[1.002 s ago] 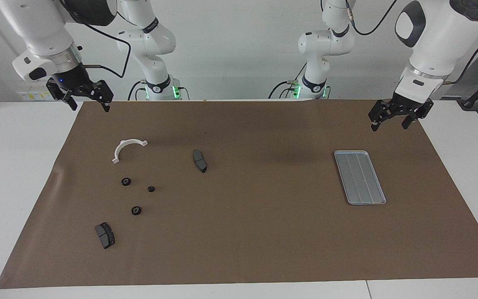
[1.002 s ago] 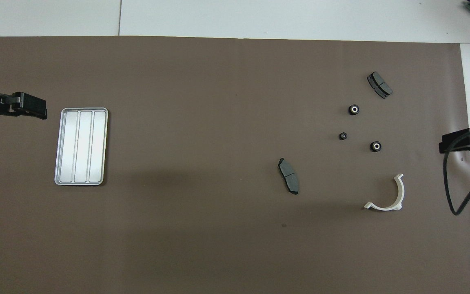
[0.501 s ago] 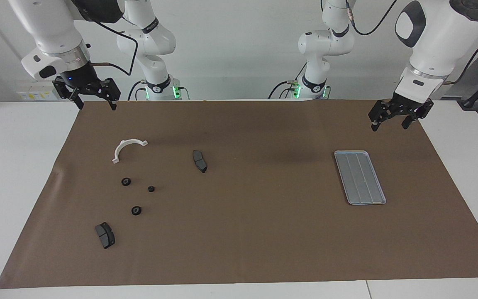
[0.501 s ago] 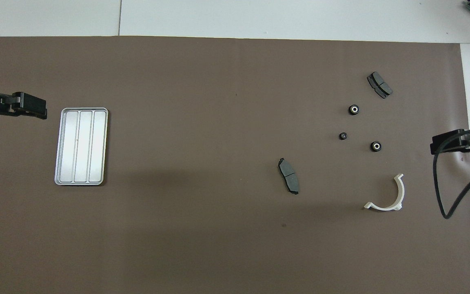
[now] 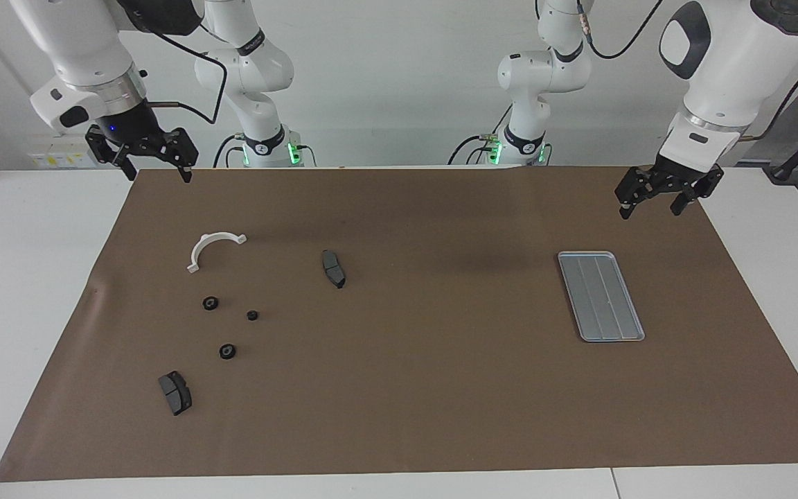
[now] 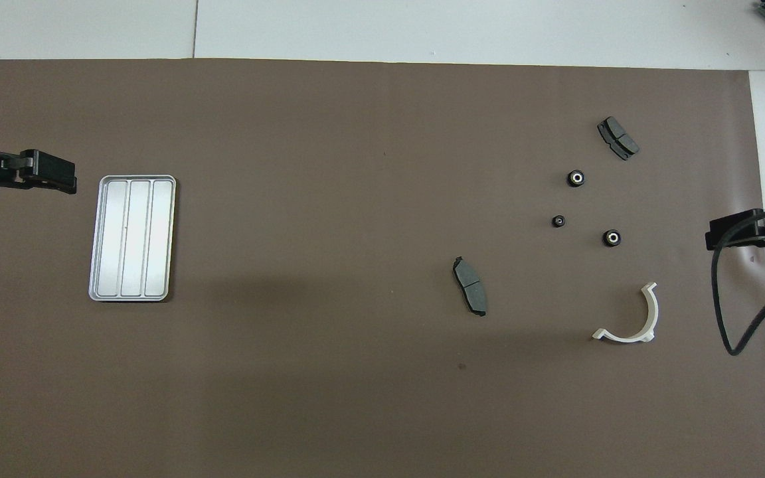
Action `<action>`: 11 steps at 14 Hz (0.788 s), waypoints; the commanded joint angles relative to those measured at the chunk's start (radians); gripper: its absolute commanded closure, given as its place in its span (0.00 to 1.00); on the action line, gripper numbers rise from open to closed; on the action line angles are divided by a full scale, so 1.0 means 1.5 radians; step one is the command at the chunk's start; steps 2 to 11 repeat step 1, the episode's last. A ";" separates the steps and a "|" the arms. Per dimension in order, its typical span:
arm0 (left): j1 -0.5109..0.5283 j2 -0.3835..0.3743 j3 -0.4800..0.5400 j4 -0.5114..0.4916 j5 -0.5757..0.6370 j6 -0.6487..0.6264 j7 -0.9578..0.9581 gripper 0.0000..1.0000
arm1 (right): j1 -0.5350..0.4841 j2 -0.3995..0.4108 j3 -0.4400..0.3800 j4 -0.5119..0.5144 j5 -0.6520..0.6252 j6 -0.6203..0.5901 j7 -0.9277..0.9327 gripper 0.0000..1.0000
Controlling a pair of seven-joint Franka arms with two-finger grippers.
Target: Place bearing gear from tray to pile
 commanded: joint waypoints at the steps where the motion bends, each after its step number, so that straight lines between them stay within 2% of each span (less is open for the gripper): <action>1: -0.001 -0.021 0.003 -0.025 -0.006 0.006 0.003 0.00 | 0.000 -0.007 -0.003 0.002 0.013 -0.010 0.007 0.00; 11: -0.001 -0.021 0.003 -0.025 -0.006 0.006 0.003 0.00 | 0.000 -0.007 -0.003 0.002 0.013 -0.010 0.007 0.00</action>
